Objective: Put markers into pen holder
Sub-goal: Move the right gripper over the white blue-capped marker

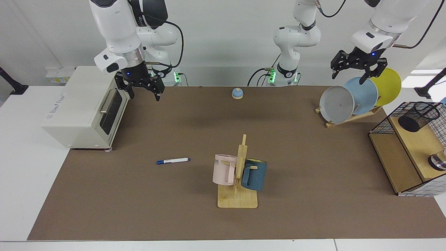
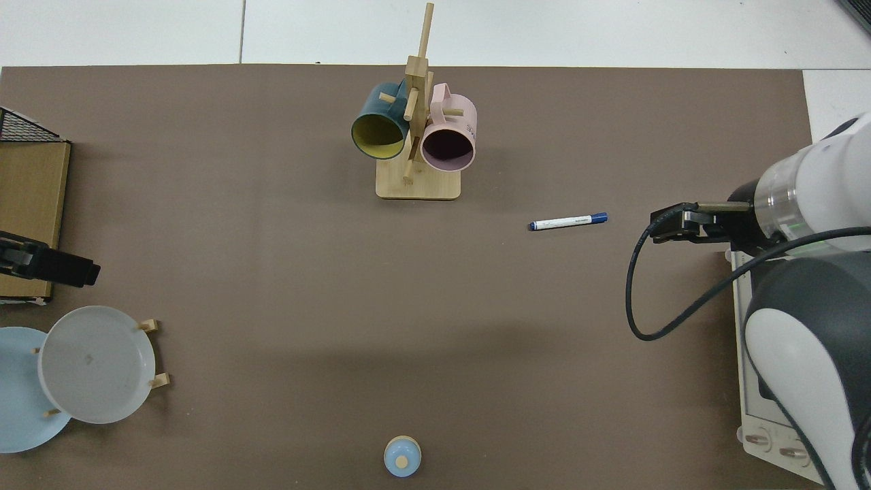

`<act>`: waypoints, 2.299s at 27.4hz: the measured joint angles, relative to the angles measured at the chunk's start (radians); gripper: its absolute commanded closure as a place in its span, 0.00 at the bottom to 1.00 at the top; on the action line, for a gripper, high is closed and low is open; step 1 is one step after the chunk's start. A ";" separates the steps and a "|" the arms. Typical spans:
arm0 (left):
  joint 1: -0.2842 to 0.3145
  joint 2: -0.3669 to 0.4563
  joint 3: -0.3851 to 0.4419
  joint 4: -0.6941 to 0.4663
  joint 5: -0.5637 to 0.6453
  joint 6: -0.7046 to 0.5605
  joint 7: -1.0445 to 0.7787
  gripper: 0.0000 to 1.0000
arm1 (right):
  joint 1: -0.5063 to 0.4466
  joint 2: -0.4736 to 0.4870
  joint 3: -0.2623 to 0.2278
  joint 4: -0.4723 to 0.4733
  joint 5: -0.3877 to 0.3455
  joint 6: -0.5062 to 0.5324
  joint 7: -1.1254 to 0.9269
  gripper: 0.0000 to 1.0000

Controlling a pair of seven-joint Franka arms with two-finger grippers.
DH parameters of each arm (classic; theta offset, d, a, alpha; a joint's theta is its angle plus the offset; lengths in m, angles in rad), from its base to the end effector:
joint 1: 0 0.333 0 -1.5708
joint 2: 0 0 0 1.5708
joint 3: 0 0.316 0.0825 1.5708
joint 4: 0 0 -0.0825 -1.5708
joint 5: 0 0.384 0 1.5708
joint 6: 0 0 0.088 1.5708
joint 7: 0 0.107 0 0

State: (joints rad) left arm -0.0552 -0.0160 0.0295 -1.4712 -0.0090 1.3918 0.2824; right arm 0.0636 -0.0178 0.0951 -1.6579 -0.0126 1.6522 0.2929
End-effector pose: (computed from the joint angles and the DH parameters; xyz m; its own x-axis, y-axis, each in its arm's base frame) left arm 0.5302 -0.0146 0.6642 0.9507 -0.3047 -0.0582 -0.3037 -0.9524 0.0267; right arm 0.5481 0.0869 0.6002 0.9910 -0.1328 0.0156 -0.1329 -0.9911 0.0102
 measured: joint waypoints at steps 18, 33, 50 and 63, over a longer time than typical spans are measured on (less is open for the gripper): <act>0.000 0.000 0.000 0.000 0.000 0.000 0.000 0.00 | 0.000 0.000 0.000 0.000 0.000 0.000 0.001 0.00; 0.000 0.000 0.000 0.000 0.000 0.000 0.000 0.00 | 0.015 0.011 0.001 -0.057 0.027 0.064 0.466 0.00; 0.000 0.000 0.000 0.000 0.000 0.000 0.000 0.00 | 0.012 0.079 -0.002 -0.257 0.092 0.383 1.145 0.00; 0.000 0.000 0.000 0.000 0.000 -0.001 0.000 0.00 | 0.009 0.175 -0.006 -0.343 0.128 0.566 1.232 0.00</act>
State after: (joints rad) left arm -0.0549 -0.0160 0.0299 -1.4712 -0.0090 1.3912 0.2824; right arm 0.0729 0.1577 0.0895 -2.0006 0.1155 2.2181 1.5251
